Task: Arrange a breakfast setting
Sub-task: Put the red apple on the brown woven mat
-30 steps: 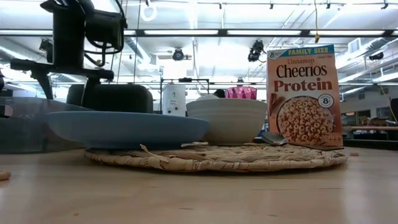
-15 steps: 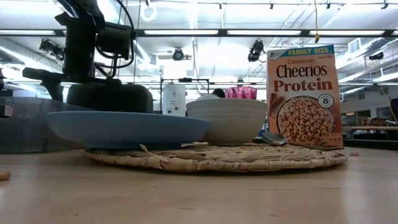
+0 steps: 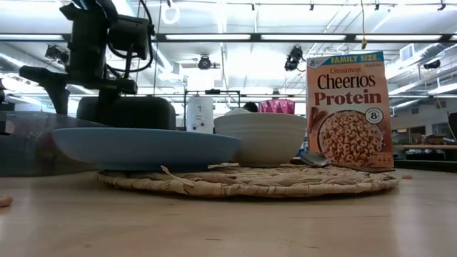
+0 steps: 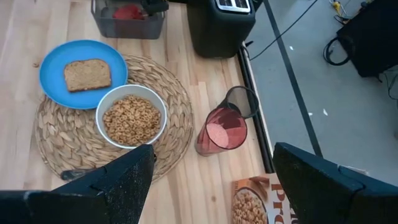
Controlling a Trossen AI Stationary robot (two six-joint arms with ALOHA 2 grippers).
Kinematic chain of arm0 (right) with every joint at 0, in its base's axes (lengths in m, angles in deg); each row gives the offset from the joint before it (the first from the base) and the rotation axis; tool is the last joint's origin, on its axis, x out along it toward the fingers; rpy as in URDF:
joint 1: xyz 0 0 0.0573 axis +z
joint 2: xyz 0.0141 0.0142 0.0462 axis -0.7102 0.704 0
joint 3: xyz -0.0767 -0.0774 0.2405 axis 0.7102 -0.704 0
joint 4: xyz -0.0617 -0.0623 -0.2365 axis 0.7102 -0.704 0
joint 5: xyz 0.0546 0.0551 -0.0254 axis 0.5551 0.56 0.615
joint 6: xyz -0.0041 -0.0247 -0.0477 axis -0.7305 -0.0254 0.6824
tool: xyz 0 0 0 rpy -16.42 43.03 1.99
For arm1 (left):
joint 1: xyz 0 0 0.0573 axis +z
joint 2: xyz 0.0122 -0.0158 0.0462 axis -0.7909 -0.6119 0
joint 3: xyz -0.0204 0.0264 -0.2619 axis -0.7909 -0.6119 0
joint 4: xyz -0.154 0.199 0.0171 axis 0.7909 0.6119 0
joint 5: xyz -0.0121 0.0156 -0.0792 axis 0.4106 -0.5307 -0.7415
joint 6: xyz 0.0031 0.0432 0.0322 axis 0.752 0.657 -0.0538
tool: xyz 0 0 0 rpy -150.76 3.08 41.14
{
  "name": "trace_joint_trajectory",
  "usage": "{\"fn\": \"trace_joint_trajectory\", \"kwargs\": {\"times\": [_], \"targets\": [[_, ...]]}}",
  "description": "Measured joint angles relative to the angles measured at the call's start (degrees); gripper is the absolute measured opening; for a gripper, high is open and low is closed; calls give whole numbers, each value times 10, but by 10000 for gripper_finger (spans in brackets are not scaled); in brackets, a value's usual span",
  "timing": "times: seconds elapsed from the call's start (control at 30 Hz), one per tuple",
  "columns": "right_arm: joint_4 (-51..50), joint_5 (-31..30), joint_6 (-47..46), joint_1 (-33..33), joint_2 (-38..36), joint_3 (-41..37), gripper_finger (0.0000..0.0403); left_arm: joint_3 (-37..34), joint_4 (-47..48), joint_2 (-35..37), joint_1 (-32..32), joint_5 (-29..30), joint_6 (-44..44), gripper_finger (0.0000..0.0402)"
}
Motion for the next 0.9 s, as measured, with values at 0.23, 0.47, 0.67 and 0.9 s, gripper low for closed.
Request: {"fn": "trace_joint_trajectory", "kwargs": {"times": [0.23,0.47,0.67,0.9], "targets": [[0,5,0,-5,1,0,332,-51,-76,-22,71,-51,26,270],[0,5,1,-5,1,0,331,-66,-75,-25,104,-79,51,267],[0,6,2,-5,1,0,320,-104,-115,-36,116,-117,51,226],[0,5,7,-5,1,0,310,-107,-115,-34,112,-100,51,159]]}}
